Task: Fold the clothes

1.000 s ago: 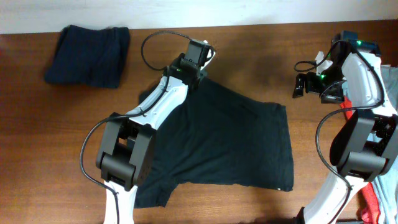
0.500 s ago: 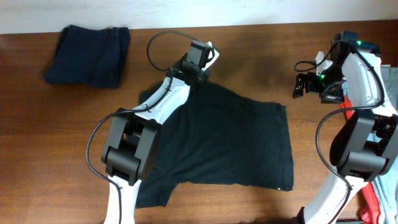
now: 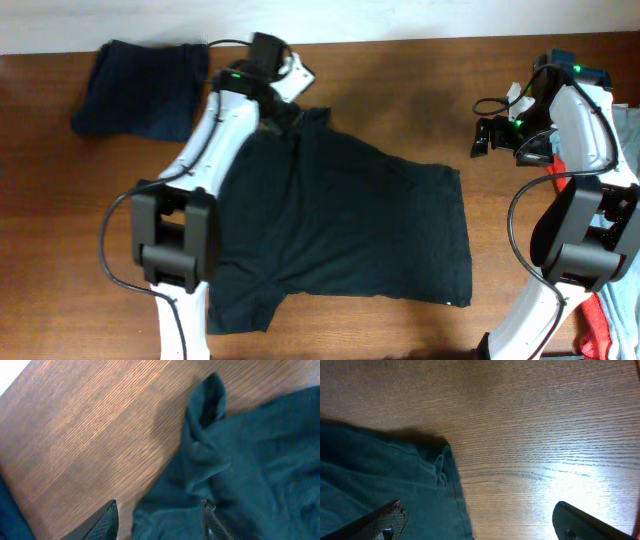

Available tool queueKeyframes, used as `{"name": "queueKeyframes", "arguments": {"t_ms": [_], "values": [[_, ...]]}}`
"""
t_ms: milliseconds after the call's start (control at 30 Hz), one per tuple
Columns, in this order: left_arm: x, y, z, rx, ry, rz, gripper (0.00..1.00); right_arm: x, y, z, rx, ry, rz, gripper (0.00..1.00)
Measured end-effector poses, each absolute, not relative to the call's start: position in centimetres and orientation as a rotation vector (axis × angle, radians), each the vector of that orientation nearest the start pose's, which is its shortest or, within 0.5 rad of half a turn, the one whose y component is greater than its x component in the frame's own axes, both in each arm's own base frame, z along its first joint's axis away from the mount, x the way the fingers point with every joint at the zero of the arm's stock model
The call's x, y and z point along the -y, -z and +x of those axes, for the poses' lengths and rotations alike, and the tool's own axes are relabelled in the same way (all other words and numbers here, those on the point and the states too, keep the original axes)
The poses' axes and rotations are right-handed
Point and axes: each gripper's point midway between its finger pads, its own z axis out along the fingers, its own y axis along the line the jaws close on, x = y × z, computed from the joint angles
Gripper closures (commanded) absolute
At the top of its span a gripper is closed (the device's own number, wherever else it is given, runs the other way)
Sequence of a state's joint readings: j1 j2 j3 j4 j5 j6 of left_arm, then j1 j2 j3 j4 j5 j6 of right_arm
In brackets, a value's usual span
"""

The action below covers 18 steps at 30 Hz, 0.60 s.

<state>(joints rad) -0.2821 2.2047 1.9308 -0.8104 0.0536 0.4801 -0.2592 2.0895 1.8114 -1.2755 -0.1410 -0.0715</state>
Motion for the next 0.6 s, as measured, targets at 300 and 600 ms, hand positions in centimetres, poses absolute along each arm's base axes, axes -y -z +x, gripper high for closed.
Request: {"name": "queueKeyframes", "arguments": {"t_ms": [300, 600], "values": [[16.9, -10.0, 51.1, -2.379, 0.134, 1.172, 0.46, 8.1, -8.9, 40.0, -3.081, -0.212, 0.288, 0.01], [17.1, -7.1, 50.3, -2.386, 0.157, 1.294, 0.46, 8.1, -8.9, 40.0, -3.08, -0.211, 0.288, 0.01]]}}
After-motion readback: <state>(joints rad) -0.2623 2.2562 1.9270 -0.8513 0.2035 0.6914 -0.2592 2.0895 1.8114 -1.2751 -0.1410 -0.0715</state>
